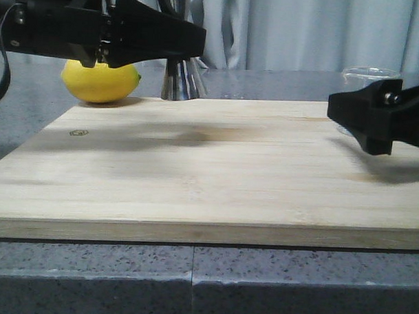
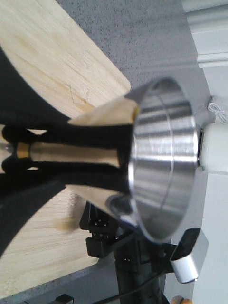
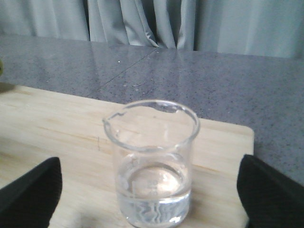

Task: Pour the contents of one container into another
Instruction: 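Lower the right gripper around the glass beaker and close it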

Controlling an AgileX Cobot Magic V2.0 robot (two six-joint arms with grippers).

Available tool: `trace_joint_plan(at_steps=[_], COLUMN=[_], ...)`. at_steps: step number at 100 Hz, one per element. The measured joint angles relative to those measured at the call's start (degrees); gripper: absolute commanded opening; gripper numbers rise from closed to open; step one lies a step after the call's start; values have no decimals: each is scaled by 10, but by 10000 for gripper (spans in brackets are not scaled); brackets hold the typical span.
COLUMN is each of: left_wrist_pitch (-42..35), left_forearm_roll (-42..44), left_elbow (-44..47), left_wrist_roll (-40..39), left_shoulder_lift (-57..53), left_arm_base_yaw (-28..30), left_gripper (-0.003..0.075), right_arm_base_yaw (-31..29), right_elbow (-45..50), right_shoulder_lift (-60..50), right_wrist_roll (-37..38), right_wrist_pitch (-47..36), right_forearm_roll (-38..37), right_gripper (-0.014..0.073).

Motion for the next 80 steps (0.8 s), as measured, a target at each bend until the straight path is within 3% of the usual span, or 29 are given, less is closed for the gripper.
trace_joint_plan(at_steps=[24,80], left_wrist_pitch=[0,0], left_forearm_roll=[0,5], left_elbow=[0,0], left_wrist_roll=[-1,-2], left_shoulder_lift=[0,0], left_arm_base_yaw=[0,0], left_gripper=[-2,-2], right_arm_base_yaw=[0,0], right_elbow=[-8,-27], right_shoulder_lift=[51,59], right_wrist_roll=[0,0], right_wrist_pitch=[-32,-26], right_forearm_roll=[0,0], right_gripper=[655,655])
